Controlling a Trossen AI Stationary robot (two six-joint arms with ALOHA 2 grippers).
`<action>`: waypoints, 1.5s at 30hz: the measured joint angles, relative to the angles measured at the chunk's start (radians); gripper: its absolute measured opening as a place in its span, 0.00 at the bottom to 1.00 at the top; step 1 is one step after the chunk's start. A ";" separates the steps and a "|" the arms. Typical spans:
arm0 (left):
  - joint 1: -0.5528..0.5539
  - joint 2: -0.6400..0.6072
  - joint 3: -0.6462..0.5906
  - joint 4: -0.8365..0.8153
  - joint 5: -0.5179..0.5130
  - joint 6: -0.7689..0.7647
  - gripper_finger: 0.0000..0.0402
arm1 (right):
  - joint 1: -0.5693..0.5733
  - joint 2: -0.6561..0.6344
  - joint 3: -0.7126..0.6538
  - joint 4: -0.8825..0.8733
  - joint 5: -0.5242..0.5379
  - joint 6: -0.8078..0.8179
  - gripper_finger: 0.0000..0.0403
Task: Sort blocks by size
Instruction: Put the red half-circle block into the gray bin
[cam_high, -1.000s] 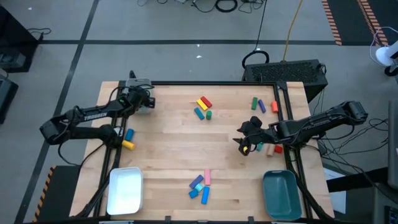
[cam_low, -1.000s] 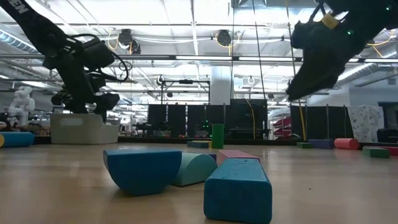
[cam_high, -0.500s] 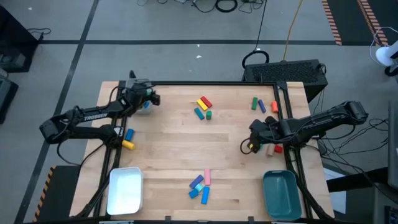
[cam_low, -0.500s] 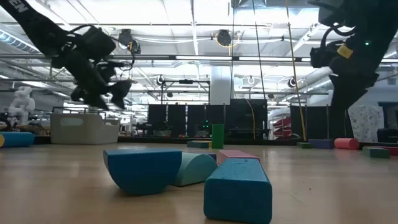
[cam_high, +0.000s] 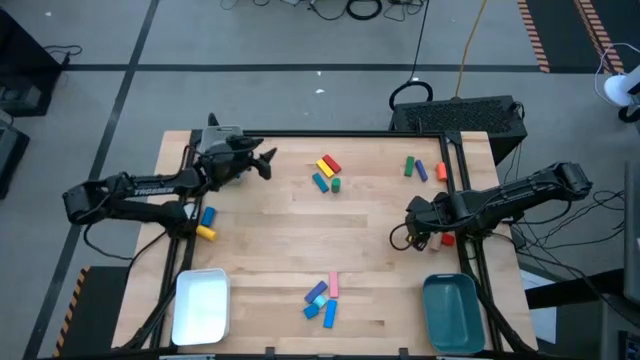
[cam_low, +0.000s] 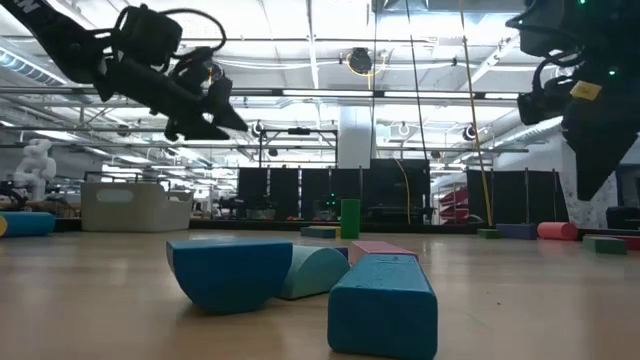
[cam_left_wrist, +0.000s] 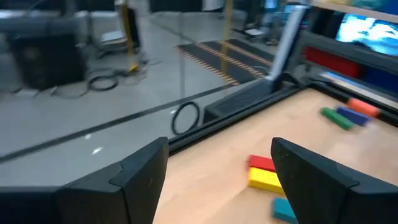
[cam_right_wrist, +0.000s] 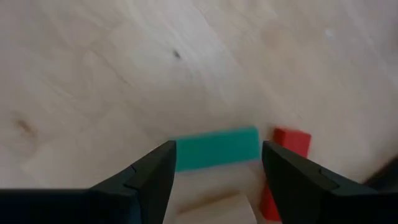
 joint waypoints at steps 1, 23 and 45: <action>-0.017 0.000 0.000 0.009 0.002 0.014 0.71 | 0.000 0.000 0.000 -0.011 -0.001 0.013 0.55; -0.287 0.000 0.000 0.131 0.075 0.294 0.71 | 0.000 0.000 0.000 -0.102 -0.221 0.003 0.55; -0.287 0.000 0.000 0.172 0.074 0.317 0.71 | -0.030 0.383 0.028 -0.129 -0.464 -0.197 0.55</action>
